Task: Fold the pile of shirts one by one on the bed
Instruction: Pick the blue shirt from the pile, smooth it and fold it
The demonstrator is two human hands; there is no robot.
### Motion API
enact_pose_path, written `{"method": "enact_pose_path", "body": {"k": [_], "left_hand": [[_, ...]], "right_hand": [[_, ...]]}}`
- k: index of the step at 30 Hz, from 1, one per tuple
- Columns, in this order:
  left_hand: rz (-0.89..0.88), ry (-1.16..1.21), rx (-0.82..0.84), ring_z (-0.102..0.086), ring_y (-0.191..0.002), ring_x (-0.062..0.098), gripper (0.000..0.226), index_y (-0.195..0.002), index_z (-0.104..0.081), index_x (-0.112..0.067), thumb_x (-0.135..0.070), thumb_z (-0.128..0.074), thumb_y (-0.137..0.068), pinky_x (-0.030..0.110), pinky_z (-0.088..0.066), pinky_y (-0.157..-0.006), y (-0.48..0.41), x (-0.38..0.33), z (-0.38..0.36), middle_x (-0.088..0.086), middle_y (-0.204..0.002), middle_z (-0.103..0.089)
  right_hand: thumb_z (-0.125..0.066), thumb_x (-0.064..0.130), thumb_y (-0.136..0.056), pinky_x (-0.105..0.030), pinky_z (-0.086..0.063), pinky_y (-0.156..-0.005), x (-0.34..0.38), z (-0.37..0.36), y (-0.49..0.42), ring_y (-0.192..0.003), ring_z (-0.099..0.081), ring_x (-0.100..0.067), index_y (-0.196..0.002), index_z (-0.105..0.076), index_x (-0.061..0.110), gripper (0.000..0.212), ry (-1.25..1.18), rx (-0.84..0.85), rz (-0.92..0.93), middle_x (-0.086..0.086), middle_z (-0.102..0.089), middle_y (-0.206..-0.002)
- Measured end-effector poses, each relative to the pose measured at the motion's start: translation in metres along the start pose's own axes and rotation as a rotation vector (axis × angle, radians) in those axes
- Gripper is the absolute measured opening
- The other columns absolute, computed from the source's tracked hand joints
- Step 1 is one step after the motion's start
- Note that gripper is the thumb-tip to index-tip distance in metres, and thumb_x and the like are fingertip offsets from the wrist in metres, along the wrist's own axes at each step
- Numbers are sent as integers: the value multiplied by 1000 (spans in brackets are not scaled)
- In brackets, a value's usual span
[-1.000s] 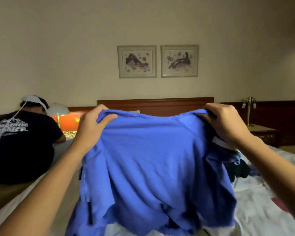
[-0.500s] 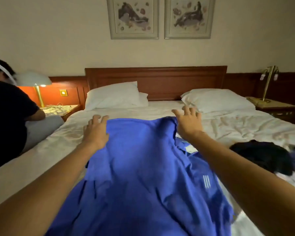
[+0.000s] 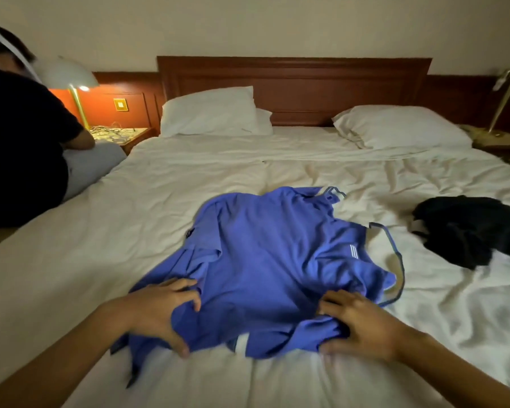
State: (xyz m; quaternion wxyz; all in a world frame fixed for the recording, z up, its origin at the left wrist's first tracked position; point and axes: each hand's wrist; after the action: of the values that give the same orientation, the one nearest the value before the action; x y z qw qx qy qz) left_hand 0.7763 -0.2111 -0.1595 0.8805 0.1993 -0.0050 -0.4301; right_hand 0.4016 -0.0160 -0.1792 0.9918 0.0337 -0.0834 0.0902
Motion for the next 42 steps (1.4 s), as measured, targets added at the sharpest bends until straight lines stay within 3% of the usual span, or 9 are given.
{"method": "enact_pose_path", "body": {"k": [3, 5, 9, 16, 22, 28, 31, 36, 42], "left_hand": [[-53, -229, -106, -24, -142, 6, 51, -107, -56, -41, -69, -57, -65, 37, -23, -116, 5, -11, -1, -21, -152, -28], [-137, -325, -247, -44, -130, 11, 31, -96, -64, -27, -48, -50, -78, 34, -29, -111, 2, -21, 0, -15, -137, -52], [11, 244, -667, -57, -69, 18, 7, -83, -59, -10, -14, -56, -88, 34, -45, -71, 10, -42, 33, 2, -70, -59], [99, 450, -1031, -61, -84, 31, 14, -100, -62, -3, -2, -49, -99, 40, -46, -76, 55, -74, 137, 16, -89, -67], [247, 83, -951, -58, -85, 38, 16, -88, -62, -8, 2, -48, -87, 43, -50, -71, 82, -94, 154, 13, -90, -63], [160, 320, -1072, -57, -75, 25, 33, -87, -69, -12, 9, -44, -90, 32, -39, -65, 97, -91, 147, 6, -83, -67], [94, 363, -990, -59, -87, 20, 33, -97, -71, -13, 6, -44, -96, 31, -43, -76, 97, -104, 126, 1, -93, -69], [18, 342, -715, -63, -86, 26, 18, -90, -65, -14, -16, -52, -102, 39, -50, -83, 99, -117, 64, 1, -87, -69], [107, 105, -750, -50, -65, 12, 33, -72, -51, -25, -46, -60, -95, 31, -42, -61, 124, -89, 17, -9, -68, -56]], "right_hand": [[-57, 34, -98, -28, -38, -77, -4, 15, 6, -93, -60, -19, -96, -60, 20, 14, -43, -101, -20, 4, -62, -97], [-57, 19, -98, -33, -40, -70, -8, 34, 10, -80, -61, -21, -83, -52, 24, 17, -176, -192, -92, 3, -61, -84], [-59, 6, -96, -31, -43, -73, -20, 89, 26, -79, -61, -20, -93, -61, 5, 3, -210, -406, -152, -3, -65, -85], [-42, 10, -74, -27, -47, -78, -19, 196, 68, -84, -59, -15, -98, -63, 24, 35, -104, -628, -212, 1, -59, -94], [-44, -17, -68, -37, -43, -84, -17, 212, 95, -100, -55, -31, -92, -70, 14, 47, 85, -570, -340, -6, -56, -103], [-42, -5, -89, -32, -44, -89, 16, 218, 116, -109, -58, -25, -113, -63, 25, 43, 202, -85, -476, -5, -56, -121], [-52, 19, -97, -33, -41, -100, 65, 183, 99, -123, -54, -28, -136, -54, 26, 40, 7, -214, -392, -10, -54, -137], [-55, 76, -81, -40, -36, -110, 140, 32, 58, -136, -45, -26, -150, -36, 31, 84, -333, -102, -424, -4, -45, -150], [-35, 50, -101, -38, -40, -93, 133, -41, 54, -114, -58, -29, -121, -52, 23, 37, -12, -336, -498, -5, -63, -124]]}}
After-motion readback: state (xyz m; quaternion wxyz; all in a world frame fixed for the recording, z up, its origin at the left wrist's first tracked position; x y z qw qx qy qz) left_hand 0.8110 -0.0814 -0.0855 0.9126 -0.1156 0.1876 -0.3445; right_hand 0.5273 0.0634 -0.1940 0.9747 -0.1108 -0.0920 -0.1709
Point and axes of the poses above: each hand's wrist, its own y-axis away from the middle knuckle, its own z-axis out of the back of the hand, x = y × z
